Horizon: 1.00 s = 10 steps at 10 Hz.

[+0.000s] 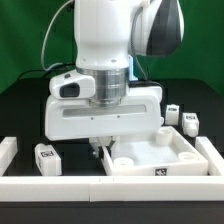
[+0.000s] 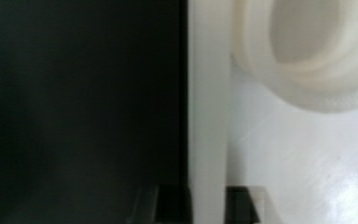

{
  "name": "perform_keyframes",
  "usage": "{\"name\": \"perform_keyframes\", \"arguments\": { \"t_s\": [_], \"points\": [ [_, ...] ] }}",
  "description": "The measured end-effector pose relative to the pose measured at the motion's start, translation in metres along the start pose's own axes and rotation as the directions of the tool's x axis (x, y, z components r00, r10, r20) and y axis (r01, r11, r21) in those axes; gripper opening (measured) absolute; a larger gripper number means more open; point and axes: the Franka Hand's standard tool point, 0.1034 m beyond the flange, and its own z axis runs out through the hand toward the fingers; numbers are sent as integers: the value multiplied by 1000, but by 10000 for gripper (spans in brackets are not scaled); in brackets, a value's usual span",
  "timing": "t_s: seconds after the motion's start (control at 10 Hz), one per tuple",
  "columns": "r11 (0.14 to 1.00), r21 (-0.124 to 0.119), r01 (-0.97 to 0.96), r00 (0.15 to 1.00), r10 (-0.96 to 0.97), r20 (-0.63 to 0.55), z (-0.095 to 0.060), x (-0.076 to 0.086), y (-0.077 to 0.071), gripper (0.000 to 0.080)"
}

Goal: Assemble one leg

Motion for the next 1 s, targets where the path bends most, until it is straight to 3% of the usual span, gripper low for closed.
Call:
{"name": "perform_keyframes", "arguments": {
  "t_s": [0.1,0.4,0.6,0.9,1.0],
  "points": [
    [999,-3,-49,999,49,1,0,7,-3,52],
    [992,-1,-126,992,126,23,1,8,-9,52],
    [987,-17,-157,987,158,22,1,7,-9,52],
    [988,-17,-153,988,154,22,1,7,-8,52],
    [988,-17,-153,988,154,22,1,7,-8,236]
  ]
}}
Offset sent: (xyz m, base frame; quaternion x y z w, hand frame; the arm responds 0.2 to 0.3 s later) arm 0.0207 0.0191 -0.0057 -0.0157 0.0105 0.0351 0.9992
